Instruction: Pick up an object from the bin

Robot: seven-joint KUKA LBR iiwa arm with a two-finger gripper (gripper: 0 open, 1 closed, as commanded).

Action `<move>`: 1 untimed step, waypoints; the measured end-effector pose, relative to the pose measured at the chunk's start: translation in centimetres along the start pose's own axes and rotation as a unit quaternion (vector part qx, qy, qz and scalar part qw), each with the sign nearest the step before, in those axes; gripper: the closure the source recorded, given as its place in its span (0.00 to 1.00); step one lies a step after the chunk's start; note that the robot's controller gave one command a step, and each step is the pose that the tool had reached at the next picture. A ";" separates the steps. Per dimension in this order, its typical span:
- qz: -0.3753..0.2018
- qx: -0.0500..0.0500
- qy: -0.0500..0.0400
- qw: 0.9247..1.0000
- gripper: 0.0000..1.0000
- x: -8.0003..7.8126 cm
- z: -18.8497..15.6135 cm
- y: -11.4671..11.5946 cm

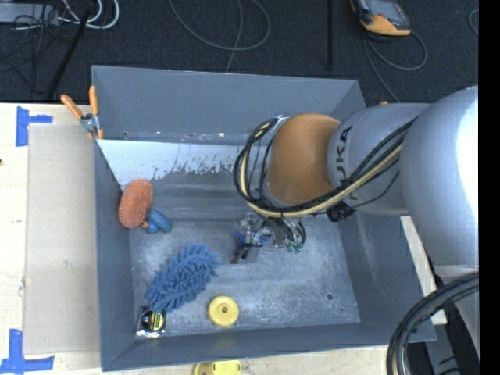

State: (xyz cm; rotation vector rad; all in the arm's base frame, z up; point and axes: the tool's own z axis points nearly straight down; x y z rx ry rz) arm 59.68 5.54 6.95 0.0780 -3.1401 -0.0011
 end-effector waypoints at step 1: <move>0.000 0.000 0.001 1.000 1.00 0.0 -0.1 0.0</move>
Offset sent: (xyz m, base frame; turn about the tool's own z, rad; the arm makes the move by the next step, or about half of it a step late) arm 0.0026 -0.0189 0.0598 -0.4020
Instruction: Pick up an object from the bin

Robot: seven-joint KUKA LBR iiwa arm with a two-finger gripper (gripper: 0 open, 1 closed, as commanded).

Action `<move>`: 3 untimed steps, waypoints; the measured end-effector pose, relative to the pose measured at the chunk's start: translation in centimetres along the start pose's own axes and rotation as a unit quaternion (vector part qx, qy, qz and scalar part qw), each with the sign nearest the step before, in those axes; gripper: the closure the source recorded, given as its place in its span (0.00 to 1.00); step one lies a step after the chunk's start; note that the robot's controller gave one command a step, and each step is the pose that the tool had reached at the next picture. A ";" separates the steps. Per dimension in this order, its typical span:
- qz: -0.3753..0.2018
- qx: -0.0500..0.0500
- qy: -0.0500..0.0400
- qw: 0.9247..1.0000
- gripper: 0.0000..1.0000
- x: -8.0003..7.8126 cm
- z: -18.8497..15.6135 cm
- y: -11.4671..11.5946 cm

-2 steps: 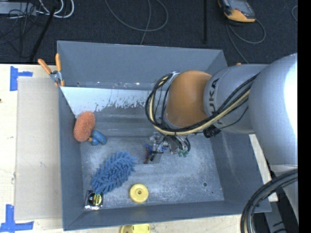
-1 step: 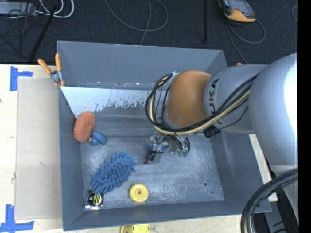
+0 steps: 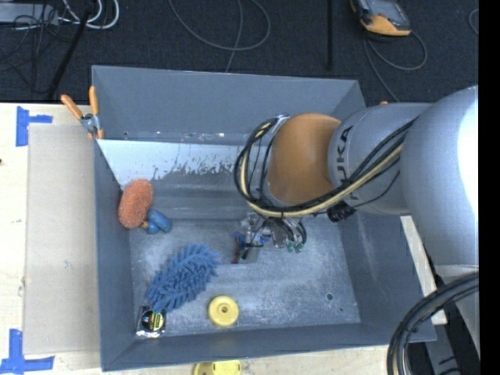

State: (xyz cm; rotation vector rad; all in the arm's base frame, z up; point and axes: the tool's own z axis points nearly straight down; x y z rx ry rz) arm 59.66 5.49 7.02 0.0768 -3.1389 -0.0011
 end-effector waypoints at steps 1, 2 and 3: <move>-0.199 0.000 -0.001 0.980 1.00 -0.2 -5.8 -1.8; -0.198 0.000 -0.001 0.980 1.00 -0.2 -5.8 -1.8; -0.196 0.000 0.000 0.981 1.00 -1.5 -8.2 -2.8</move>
Offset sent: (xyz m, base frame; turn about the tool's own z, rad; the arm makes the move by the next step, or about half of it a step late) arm 0.0000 0.0000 0.0000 0.0000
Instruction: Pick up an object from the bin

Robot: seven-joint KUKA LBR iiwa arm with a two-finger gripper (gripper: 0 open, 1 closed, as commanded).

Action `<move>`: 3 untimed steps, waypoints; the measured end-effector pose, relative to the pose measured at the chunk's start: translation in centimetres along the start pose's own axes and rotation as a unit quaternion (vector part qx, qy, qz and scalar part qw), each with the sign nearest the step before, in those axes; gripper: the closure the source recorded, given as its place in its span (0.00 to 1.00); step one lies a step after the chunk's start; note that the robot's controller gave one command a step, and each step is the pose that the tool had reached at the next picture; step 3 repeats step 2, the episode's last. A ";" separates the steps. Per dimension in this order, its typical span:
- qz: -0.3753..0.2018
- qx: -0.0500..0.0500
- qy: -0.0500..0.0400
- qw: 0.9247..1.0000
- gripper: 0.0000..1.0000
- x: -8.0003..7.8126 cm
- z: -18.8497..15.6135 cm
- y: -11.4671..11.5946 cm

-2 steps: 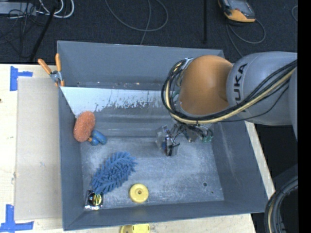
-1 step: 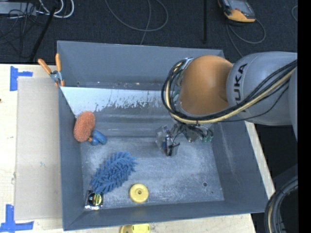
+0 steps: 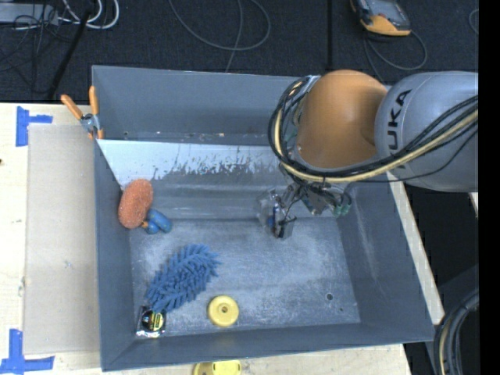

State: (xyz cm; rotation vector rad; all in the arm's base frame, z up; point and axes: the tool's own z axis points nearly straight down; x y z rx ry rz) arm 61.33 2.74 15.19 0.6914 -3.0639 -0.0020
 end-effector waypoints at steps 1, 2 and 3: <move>0.015 0.000 0.000 1.000 1.00 3.2 -1.4 -1.0; -0.024 0.001 -0.002 1.000 1.00 4.3 -13.8 -5.6; -0.024 0.001 -0.002 1.000 1.00 4.3 -13.8 -5.6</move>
Offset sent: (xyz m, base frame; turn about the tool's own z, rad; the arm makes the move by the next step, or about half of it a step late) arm -0.0152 -0.0689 0.1385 -0.0526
